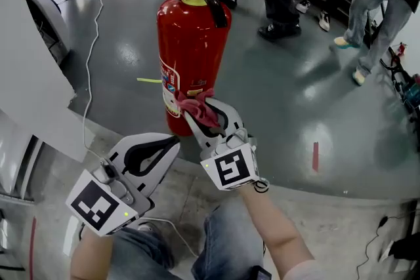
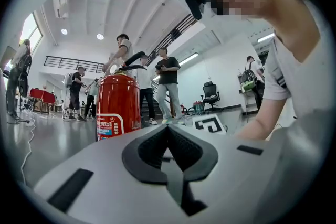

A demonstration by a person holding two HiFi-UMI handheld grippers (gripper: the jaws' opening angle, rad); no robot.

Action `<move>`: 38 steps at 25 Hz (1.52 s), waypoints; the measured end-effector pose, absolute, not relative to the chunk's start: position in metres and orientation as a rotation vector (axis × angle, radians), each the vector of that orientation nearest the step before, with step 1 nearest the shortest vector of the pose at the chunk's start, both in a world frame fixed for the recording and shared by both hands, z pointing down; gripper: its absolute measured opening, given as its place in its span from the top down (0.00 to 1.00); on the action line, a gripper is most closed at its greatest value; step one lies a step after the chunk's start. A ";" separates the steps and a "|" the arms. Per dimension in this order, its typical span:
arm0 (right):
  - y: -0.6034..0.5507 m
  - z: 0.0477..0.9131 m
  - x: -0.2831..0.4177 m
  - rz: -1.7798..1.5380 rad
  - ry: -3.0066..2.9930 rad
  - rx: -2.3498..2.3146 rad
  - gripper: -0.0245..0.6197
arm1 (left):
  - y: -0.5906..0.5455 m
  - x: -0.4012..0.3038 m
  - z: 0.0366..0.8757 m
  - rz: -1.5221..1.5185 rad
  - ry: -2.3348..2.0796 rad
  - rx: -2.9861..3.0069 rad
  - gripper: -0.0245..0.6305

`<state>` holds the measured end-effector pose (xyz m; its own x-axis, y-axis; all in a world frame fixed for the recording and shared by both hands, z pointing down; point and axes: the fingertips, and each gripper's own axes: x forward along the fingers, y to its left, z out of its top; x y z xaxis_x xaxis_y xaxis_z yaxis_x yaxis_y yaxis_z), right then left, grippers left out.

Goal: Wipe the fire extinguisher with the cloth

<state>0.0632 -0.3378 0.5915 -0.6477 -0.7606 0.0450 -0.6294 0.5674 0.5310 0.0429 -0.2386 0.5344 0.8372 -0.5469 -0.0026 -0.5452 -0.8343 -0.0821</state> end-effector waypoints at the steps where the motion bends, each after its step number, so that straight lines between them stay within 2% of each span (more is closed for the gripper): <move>1: -0.338 0.566 0.064 -0.737 -2.558 1.168 0.75 | -0.238 0.044 0.535 -0.039 0.871 -2.939 0.95; 6: -0.336 0.469 0.074 -0.907 -2.594 1.299 0.75 | -0.240 0.044 0.530 -0.006 0.877 -2.924 0.95; 9: -0.337 0.444 0.072 -0.974 -2.631 1.321 0.75 | -0.241 0.043 0.525 0.025 0.884 -2.905 0.95; 18: -0.337 0.581 0.066 -0.734 -2.516 1.244 0.75 | -0.233 0.035 0.518 0.017 0.902 -2.873 0.95; 25: -0.341 0.650 0.068 -0.561 -2.433 1.166 0.75 | -0.231 0.033 0.521 0.005 0.922 -2.861 0.95; 28: -0.339 0.640 0.068 -0.547 -2.447 1.173 0.75 | -0.232 0.031 0.521 0.007 0.929 -2.854 0.95; 35: -0.334 0.545 0.065 -0.724 -2.597 1.304 0.75 | -0.246 0.021 0.516 0.021 0.936 -2.849 0.95; 38: -0.336 0.525 0.063 -0.679 -2.626 1.342 0.75 | -0.260 0.015 0.515 -0.007 0.939 -2.892 0.95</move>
